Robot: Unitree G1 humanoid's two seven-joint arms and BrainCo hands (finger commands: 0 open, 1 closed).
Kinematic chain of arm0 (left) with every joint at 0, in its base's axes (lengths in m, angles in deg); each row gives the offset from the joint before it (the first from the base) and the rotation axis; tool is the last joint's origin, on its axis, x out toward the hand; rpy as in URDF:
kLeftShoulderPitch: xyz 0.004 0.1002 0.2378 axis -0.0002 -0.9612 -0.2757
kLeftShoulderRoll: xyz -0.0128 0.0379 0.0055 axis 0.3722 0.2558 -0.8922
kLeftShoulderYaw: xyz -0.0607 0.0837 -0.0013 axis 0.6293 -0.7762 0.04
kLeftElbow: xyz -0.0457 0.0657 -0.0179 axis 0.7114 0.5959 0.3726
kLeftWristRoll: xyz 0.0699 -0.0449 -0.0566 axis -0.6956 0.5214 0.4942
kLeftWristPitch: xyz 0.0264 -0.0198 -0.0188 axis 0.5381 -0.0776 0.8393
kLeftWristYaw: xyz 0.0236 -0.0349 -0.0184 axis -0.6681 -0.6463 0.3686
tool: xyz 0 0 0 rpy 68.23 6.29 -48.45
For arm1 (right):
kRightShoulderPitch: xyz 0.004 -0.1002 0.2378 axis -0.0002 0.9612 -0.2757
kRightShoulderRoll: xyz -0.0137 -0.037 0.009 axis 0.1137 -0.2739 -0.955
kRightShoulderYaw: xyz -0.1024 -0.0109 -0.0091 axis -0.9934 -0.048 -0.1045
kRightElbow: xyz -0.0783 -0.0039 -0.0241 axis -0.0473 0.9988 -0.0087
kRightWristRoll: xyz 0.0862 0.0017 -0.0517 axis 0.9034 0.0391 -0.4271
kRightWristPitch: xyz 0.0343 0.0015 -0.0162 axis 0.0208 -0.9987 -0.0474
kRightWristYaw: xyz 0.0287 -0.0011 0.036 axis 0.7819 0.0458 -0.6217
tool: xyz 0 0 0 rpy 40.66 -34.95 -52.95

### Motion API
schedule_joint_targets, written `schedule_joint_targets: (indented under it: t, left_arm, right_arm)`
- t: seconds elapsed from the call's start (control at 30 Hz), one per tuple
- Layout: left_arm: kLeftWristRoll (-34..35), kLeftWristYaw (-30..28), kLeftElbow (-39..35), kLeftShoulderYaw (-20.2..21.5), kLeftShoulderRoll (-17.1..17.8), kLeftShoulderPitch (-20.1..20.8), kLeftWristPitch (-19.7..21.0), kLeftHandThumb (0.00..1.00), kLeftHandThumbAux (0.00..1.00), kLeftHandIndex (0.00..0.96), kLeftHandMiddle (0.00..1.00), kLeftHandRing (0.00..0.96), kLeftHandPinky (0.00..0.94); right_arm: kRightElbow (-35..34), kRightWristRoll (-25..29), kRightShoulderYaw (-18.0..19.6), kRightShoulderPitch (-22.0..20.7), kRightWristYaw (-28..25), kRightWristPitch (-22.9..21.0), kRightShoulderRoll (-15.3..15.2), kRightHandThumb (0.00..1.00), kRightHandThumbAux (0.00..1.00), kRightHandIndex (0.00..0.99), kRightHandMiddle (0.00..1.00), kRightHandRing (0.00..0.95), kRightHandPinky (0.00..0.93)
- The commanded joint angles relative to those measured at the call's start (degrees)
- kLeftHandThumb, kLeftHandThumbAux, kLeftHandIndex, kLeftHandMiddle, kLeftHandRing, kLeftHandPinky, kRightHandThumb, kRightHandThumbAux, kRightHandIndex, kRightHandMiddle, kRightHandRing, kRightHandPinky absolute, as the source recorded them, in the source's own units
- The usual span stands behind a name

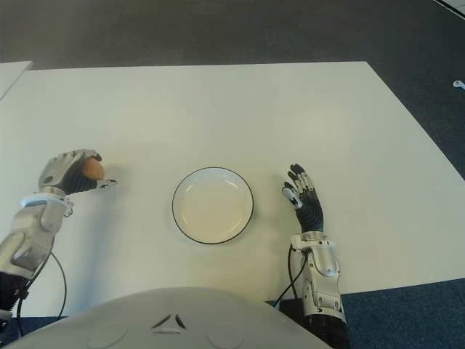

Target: Put the apples into the plate.

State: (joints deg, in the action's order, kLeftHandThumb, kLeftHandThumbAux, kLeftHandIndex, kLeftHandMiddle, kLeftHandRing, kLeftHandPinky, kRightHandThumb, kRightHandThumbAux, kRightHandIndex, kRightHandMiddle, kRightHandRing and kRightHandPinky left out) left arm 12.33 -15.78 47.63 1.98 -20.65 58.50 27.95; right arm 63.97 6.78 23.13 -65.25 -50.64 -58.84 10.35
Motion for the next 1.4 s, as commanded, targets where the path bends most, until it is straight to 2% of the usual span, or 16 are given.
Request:
schedule_joint_targets:
  t: [0.03, 0.2, 0.3, 0.4, 0.5, 0.87, 1.13, 1.4]
  left_arm:
    - [-1.1, -8.8, -20.7, 5.7, 2.0, -0.3, 2.7, 0.947, 0.653, 0.386, 0.497, 0.523, 0.772]
    - [-2.2, -12.3, -25.5, 6.8, 2.3, 1.2, 3.4, 0.949, 0.652, 0.386, 0.501, 0.526, 0.796]
    - [-2.8, -13.3, -25.8, 7.2, 2.4, 2.2, 2.5, 0.886, 0.661, 0.399, 0.524, 0.747, 0.813]
    - [-3.9, -15.1, -26.3, 6.9, 2.2, 4.0, 2.3, 0.866, 0.664, 0.406, 0.533, 0.827, 0.832]
    - [-5.4, -16.5, -27.1, 6.6, 1.9, 5.1, 2.0, 0.861, 0.663, 0.412, 0.538, 0.864, 0.847]
    - [-11.0, -18.4, -28.7, 6.4, 1.1, 5.5, -0.8, 0.858, 0.661, 0.419, 0.539, 0.878, 0.838]
    - [-12.0, -18.8, -29.6, 6.3, 0.1, 6.1, -3.7, 0.858, 0.660, 0.417, 0.539, 0.869, 0.836]
    - [-13.9, -20.2, -29.8, 3.0, -3.3, 8.5, -4.6, 0.858, 0.661, 0.415, 0.537, 0.860, 0.830]
  right_arm:
    - [5.7, -2.5, -1.1, -0.5, 1.2, -0.2, 1.2, 0.223, 0.500, 0.000, 0.000, 0.000, 0.000]
    - [7.4, -3.2, -1.5, -1.4, 0.6, 1.1, 0.9, 0.217, 0.481, 0.000, 0.000, 0.000, 0.000]
    - [7.9, -3.4, -1.6, -1.5, 0.6, 1.2, 0.8, 0.214, 0.472, 0.000, 0.000, 0.000, 0.000]
    - [8.6, -3.6, -1.7, -2.0, 0.8, 1.5, 0.9, 0.212, 0.468, 0.000, 0.000, 0.000, 0.000]
    - [9.2, -3.9, -1.8, -2.3, 1.2, 1.5, 1.1, 0.211, 0.472, 0.000, 0.000, 0.000, 0.000]
    - [10.6, -3.4, -1.8, -3.4, 1.2, 1.8, 1.7, 0.205, 0.477, 0.000, 0.000, 0.000, 0.000]
    - [10.8, -3.4, -1.9, -3.7, 1.4, 1.0, 2.0, 0.213, 0.481, 0.000, 0.000, 0.000, 0.000]
    - [9.9, -4.1, -2.2, -3.4, 2.5, -0.1, 2.2, 0.225, 0.472, 0.000, 0.000, 0.000, 0.009]
